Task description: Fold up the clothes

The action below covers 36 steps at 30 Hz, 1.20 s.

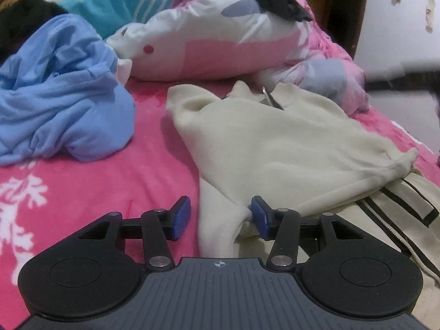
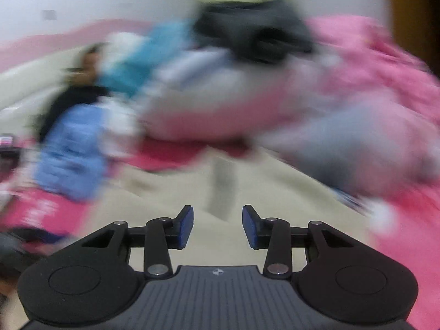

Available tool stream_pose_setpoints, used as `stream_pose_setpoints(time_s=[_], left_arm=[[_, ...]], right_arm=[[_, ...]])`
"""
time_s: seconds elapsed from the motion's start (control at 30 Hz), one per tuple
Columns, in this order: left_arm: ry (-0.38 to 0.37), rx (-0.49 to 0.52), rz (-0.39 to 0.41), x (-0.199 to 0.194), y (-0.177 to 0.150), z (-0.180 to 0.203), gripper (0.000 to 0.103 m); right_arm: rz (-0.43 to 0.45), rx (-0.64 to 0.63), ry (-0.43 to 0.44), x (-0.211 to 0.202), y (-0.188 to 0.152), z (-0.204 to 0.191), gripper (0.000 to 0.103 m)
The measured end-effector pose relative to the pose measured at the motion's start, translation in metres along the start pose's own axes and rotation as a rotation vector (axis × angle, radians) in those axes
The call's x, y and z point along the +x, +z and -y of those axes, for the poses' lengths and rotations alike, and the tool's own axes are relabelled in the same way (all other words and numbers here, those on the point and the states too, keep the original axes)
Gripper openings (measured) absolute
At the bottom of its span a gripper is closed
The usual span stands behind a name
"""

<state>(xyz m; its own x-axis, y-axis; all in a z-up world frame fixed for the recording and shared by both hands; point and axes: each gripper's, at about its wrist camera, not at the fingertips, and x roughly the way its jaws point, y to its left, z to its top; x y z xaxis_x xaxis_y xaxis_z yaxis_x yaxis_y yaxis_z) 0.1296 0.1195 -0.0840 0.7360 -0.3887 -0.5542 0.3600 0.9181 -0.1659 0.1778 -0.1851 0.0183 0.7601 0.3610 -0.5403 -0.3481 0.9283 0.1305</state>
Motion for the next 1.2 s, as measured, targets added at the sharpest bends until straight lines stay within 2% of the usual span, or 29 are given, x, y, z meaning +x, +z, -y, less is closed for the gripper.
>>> stream_pose_setpoints(time_s=[0.3,0.37,0.4,0.53,0.7,0.77,0.83,0.87,0.9,1.0,1.07,1.2], left_arm=[[0.009,0.018,0.003,0.002,-0.003,0.0,0.05],[0.01,0.02,0.004,0.002,-0.003,0.0,0.05],[0.01,0.021,0.005,0.002,-0.003,0.0,0.05],[0.012,0.027,0.005,0.002,-0.003,0.001,0.05],[0.006,0.021,0.004,0.002,-0.003,0.0,0.05],[0.003,0.016,0.005,0.001,-0.003,0.0,0.05],[0.004,0.016,0.005,0.001,-0.003,0.001,0.05],[0.005,0.016,0.005,0.001,-0.003,0.001,0.05],[0.005,0.017,0.005,0.001,-0.003,0.001,0.05],[0.002,0.012,0.007,0.0,-0.004,0.001,0.05],[-0.002,0.006,0.011,-0.002,-0.005,0.0,0.05],[-0.009,-0.006,0.014,-0.002,-0.005,-0.001,0.05]], right_arm=[[-0.287,0.005,0.218,0.153,0.04,-0.053,0.041],[-0.351,0.007,0.266,0.187,0.049,-0.065,0.011],[-0.365,0.023,0.294,0.198,0.053,-0.067,0.004],[-0.224,0.233,0.421,0.181,0.059,-0.033,0.002],[-0.169,0.442,0.429,0.201,0.042,-0.009,0.001],[-0.122,0.504,0.453,0.196,0.048,0.0,0.002],[-0.081,0.554,0.472,0.191,0.054,0.008,0.004],[-0.079,0.539,0.469,0.187,0.059,0.011,0.005],[-0.082,0.518,0.462,0.184,0.063,0.013,0.011],[-0.183,0.391,0.414,0.184,0.063,0.01,0.061],[-0.28,0.324,0.422,0.194,0.055,0.007,0.065],[-0.414,0.301,0.474,0.217,0.029,0.009,0.065]])
